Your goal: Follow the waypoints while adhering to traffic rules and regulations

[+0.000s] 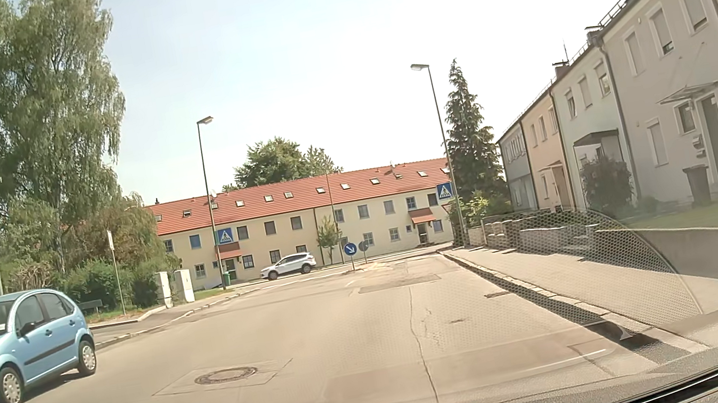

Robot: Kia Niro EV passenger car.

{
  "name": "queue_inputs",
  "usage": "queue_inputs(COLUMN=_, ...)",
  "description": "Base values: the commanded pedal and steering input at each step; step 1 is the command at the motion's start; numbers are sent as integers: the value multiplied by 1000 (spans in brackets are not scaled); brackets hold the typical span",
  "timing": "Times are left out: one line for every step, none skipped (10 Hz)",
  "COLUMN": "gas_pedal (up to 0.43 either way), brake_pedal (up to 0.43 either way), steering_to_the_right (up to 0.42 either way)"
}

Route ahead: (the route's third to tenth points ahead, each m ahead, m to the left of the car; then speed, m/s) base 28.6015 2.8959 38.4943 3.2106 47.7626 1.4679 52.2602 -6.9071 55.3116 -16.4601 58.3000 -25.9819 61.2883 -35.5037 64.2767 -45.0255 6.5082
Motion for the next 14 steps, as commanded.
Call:
queue_inputs(gas_pedal=0, brake_pedal=0, steering_to_the_right=-3)
queue_inputs(gas_pedal=0, brake_pedal=0, steering_to_the_right=-4)
queue_inputs(gas_pedal=0, brake_pedal=0, steering_to_the_right=-3)
queue_inputs(gas_pedal=0, brake_pedal=0, steering_to_the_right=-4)
queue_inputs(gas_pedal=0, brake_pedal=0, steering_to_the_right=-3)
queue_inputs(gas_pedal=0, brake_pedal=0, steering_to_the_right=-3)
queue_inputs(gas_pedal=0, brake_pedal=0, steering_to_the_right=-3)
queue_inputs(gas_pedal=0, brake_pedal=0, steering_to_the_right=-4)
queue_inputs(gas_pedal=0, brake_pedal=0, steering_to_the_right=-3)
queue_inputs(gas_pedal=0, brake_pedal=0, steering_to_the_right=-3)
queue_inputs(gas_pedal=0, brake_pedal=0, steering_to_the_right=-2)
queue_inputs(gas_pedal=0, brake_pedal=0, steering_to_the_right=0)
queue_inputs(gas_pedal=0, brake_pedal=0, steering_to_the_right=2)
queue_inputs(gas_pedal=0, brake_pedal=0, steering_to_the_right=2)
